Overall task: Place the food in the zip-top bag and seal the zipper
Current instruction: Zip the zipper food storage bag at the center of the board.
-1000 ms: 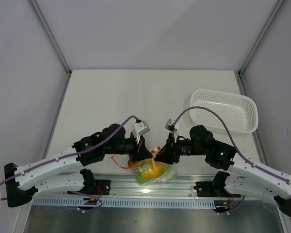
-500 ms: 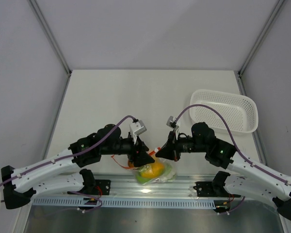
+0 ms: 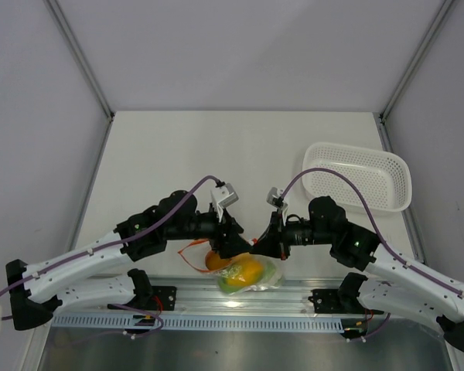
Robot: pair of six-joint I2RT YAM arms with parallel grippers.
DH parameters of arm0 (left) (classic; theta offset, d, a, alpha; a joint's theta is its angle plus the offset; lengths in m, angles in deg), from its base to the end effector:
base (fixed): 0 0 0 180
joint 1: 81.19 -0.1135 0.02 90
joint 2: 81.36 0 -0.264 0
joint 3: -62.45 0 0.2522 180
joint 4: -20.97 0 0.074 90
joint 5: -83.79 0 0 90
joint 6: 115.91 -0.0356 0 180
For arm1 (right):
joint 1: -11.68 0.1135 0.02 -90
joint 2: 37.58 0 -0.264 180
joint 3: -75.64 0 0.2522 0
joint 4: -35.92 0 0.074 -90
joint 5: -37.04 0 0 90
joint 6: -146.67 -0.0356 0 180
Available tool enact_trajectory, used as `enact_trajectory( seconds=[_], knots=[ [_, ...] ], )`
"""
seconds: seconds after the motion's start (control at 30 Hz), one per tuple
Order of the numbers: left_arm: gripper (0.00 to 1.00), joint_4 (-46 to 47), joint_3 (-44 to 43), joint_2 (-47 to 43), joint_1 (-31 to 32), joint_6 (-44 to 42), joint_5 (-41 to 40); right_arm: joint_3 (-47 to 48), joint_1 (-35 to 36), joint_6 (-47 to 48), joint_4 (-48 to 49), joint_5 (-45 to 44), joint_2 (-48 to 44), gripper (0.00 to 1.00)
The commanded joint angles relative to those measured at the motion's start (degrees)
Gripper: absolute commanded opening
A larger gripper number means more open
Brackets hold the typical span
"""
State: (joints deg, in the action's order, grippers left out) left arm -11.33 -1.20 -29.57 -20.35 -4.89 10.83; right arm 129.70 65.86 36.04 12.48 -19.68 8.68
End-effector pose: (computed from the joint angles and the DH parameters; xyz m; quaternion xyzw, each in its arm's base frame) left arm 0.0907 -0.1839 0.3350 0.3561 0.7350 -0.4615 0.3465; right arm 0.0938 0.1633 0.3105 -0.3860 0.6809 0.5330 0.3214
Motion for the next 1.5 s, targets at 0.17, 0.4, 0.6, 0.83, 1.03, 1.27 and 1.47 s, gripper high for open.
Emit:
enact_trajectory(
  seconds=[0.17,0.4,0.6,0.83,1.03,1.27,1.47],
  knots=[
    [0.43,3.6,-2.58,1.56,-1.07,0.34,3.44,1.02,0.93,1.11,1.5,0.04,-1.26,0.0],
    [0.01,3.87,-1.88,1.12,-1.16,1.04,4.41,1.01,2.95,1.02,2.46,-5.75,-1.35,0.0],
    [0.0,3.43,-1.53,1.47,-1.16,1.92,5.11,2.42,7.61,0.06,3.52,-17.27,-1.0,0.0],
    [0.01,3.52,-0.12,-0.28,-1.16,2.1,4.67,2.77,8.05,1.11,2.73,-17.37,-0.47,0.0],
    [0.7,3.34,0.58,-2.13,-1.25,2.36,1.86,1.55,8.05,0.85,3.78,-14.21,-1.08,0.0],
    [0.66,3.87,-0.21,-0.9,-1.34,2.01,3.17,1.63,8.58,0.67,4.31,-13.24,-1.08,0.0],
    [0.51,4.92,-0.03,0.42,-1.34,2.1,4.58,1.89,8.76,0.67,4.4,-13.15,-0.82,0.0]
  ],
)
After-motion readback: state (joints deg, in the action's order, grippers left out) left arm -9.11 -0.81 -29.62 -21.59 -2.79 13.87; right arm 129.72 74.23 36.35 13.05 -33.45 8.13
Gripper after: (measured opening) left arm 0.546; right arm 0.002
